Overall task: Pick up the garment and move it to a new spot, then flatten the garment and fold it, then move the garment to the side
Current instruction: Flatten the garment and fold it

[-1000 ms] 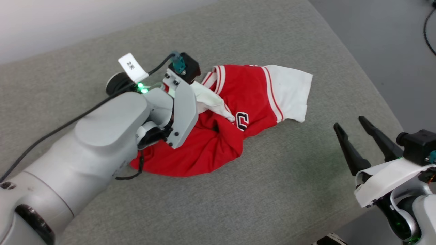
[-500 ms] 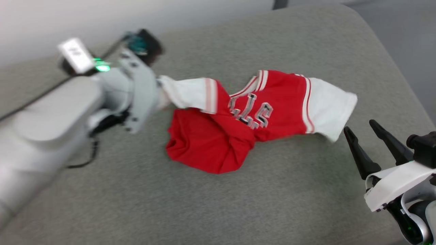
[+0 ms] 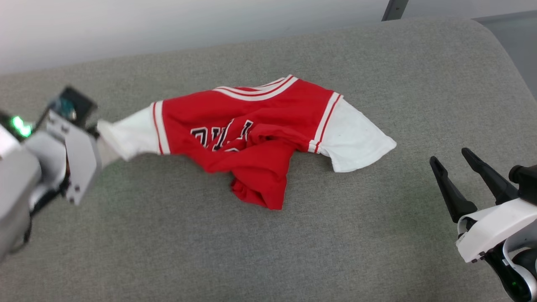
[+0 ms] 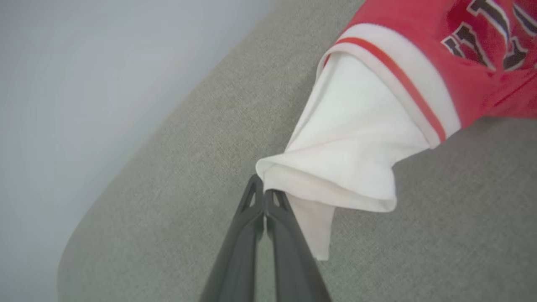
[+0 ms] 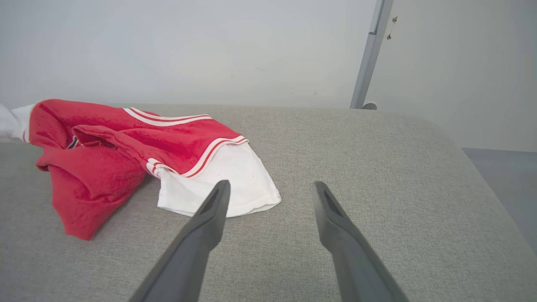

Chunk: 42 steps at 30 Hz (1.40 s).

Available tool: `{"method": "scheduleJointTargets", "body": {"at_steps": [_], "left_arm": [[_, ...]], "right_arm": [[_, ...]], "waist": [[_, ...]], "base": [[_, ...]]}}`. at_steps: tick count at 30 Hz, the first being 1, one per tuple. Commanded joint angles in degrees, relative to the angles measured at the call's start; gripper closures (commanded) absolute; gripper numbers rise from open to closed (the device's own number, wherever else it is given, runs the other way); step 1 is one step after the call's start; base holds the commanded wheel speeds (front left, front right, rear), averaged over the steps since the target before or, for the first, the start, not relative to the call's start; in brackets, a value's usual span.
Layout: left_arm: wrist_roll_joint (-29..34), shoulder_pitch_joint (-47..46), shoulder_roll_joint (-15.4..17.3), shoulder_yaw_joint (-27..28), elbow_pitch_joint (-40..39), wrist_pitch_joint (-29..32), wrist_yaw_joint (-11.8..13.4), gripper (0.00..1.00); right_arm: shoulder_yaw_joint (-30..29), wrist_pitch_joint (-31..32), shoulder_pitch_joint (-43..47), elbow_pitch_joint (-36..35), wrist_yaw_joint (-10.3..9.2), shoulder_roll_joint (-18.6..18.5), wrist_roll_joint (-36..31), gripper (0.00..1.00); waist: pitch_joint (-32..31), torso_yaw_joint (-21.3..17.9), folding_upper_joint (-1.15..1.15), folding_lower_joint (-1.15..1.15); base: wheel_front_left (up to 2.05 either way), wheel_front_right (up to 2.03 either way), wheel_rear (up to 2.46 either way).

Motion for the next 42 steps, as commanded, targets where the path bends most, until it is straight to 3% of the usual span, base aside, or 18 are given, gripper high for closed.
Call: {"method": "scheduleJointTargets", "body": {"at_steps": [1, 13, 14, 15, 19, 27, 30, 34, 39, 42], "left_arm": [[-1.16, 2.87, -0.35, -0.02, 1.15, -0.82, 0.12, 1.00], [-5.68, 12.08, -2.66, 0.00, 4.24, -3.36, 0.12, 0.98], [-6.11, 11.74, -2.78, 0.00, 4.64, -3.78, 0.12, 0.55], [-6.25, 11.41, -2.91, 0.00, 4.91, -4.18, 0.12, 0.00], [-7.64, 10.51, -3.11, 0.23, 5.96, -6.54, 0.12, 0.00], [-11.30, 13.25, -4.60, 3.57, 5.89, -17.24, 1.12, 0.00], [-13.90, 16.34, -6.44, 6.26, 3.60, -20.92, 3.58, 0.00], [-16.45, 21.99, -9.22, 12.21, -2.09, -22.76, 8.63, 0.00], [-10.99, 33.32, -12.31, 27.19, -14.08, -22.77, 15.41, 0.00], [-4.38, 40.19, -14.79, 34.92, -21.07, -22.81, 17.91, 0.00]], "right_arm": [[-0.30, 0.37, 1.10, -0.49, -0.08, -0.17, 0.00, 0.00], [-2.35, 3.39, 2.91, -2.51, -0.08, -0.12, -0.77, 0.00], [-2.39, 3.57, 3.07, -2.59, -0.08, -0.07, -0.79, 0.00], [-2.30, 3.80, 3.18, -2.64, -0.08, -0.03, -0.74, 0.00], [-2.17, 4.42, 3.56, -2.42, -0.08, -0.14, -0.68, 0.00], [-1.39, 5.96, 3.94, -0.99, -0.08, -2.64, -0.46, 0.00], [-0.66, 6.65, 2.45, 0.04, -0.08, -4.19, 0.12, 0.00], [1.90, 8.64, -0.55, 2.79, -0.08, -7.61, 0.70, 0.00], [7.51, 13.49, -7.39, 7.50, -0.08, -13.68, 3.57, 0.00], [11.65, 17.10, -12.35, 11.25, -0.08, -17.45, 6.76, 0.00]], "waist": [[-0.16, 0.05, 0.00, 0.00], [-2.00, 1.34, 0.00, 0.00], [-2.28, 1.56, 0.00, 0.00], [-2.59, 1.77, 0.00, 0.00], [-3.73, 2.53, 0.00, 0.00], [-6.86, 6.34, 0.00, 0.00], [-7.32, 8.50, 0.00, 0.00], [-7.21, 11.78, 0.00, 0.00], [-5.59, 16.22, 0.00, 0.00], [-4.16, 18.93, 0.00, 0.00]], "base": [[0.00, 0.00, 0.00], [0.00, 0.00, 0.00], [0.00, 0.00, 0.00], [0.00, 0.00, 0.00], [0.00, 0.00, 0.00], [0.00, 0.00, 0.00], [0.00, 0.00, 0.00], [0.00, 0.00, 0.00], [0.00, 0.00, 0.00], [0.00, 0.00, 0.00]]}}
